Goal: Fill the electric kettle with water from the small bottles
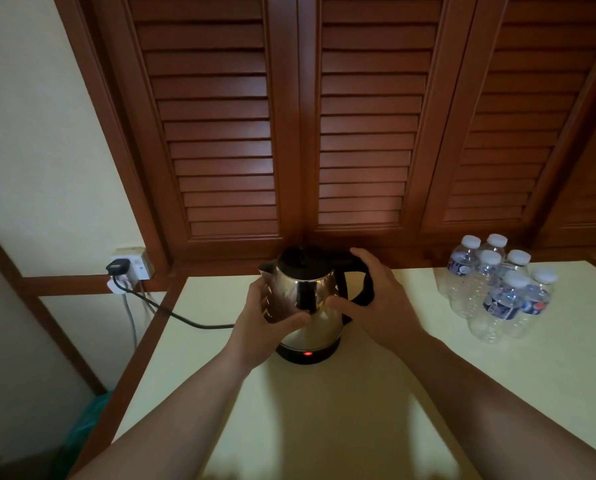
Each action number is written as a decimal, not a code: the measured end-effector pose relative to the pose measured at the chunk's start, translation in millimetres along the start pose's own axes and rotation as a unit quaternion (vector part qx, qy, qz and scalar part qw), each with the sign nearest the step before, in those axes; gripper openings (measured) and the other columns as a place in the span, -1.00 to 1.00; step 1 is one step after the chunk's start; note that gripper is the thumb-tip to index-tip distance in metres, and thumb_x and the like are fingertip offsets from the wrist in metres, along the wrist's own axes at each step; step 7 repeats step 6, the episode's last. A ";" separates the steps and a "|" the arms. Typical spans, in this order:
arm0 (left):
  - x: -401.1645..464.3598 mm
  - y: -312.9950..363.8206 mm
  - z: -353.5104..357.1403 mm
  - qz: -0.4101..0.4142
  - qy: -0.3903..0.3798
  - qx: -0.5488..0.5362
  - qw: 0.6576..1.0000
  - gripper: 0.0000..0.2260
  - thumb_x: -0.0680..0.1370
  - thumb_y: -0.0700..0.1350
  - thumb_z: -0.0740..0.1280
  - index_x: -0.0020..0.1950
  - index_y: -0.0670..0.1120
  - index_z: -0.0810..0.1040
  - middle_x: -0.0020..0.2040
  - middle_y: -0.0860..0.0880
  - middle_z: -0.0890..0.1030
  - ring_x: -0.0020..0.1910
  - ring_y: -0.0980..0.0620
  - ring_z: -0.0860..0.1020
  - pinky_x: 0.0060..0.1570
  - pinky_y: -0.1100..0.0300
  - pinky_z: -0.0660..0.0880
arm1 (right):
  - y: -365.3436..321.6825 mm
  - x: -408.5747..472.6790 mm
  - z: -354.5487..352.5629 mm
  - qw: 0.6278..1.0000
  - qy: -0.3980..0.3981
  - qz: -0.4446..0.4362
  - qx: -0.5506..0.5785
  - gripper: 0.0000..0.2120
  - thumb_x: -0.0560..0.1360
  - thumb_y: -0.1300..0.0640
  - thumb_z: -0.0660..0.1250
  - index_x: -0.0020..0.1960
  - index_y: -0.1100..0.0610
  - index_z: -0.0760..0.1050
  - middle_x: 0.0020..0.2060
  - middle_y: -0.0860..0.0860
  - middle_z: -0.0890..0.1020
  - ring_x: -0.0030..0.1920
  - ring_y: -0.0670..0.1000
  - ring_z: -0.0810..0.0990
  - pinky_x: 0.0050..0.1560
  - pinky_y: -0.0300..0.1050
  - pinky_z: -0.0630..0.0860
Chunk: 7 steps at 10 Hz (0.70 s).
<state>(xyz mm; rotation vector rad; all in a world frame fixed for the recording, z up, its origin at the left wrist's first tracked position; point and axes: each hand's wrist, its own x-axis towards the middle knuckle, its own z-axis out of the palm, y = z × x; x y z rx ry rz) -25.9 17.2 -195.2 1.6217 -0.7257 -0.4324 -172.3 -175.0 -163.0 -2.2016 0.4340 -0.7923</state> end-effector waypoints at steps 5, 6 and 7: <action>-61.0 -16.7 -23.2 0.052 -0.018 0.290 0.955 -0.44 0.46 0.13 0.53 0.35 0.34 0.35 0.23 0.48 0.50 0.26 0.44 0.45 0.28 0.34 0.45 | 46.1 -56.3 13.6 0.955 -0.137 0.165 -0.204 0.03 0.44 -0.54 0.22 0.68 0.01 -0.02 0.64 0.01 0.20 0.61 0.09 0.20 0.56 0.07 0.25; -82.8 -46.0 -30.9 0.042 -0.019 0.412 0.910 -0.20 0.52 0.36 0.31 0.65 0.06 0.12 0.59 0.14 0.29 0.55 0.11 0.27 0.56 0.16 0.21 | 46.7 -98.1 9.8 0.937 -0.157 0.106 -0.292 -0.02 0.46 -0.55 -0.14 0.68 0.04 0.04 0.67 0.03 0.05 0.66 0.04 0.00 0.61 -0.01 -0.05; -82.8 -46.0 -30.9 0.042 -0.019 0.412 0.910 -0.20 0.52 0.36 0.31 0.65 0.06 0.12 0.59 0.14 0.29 0.55 0.11 0.27 0.56 0.16 0.21 | 46.7 -98.1 9.8 0.937 -0.157 0.106 -0.292 -0.02 0.46 -0.55 -0.14 0.68 0.04 0.04 0.67 0.03 0.05 0.66 0.04 0.00 0.61 -0.01 -0.05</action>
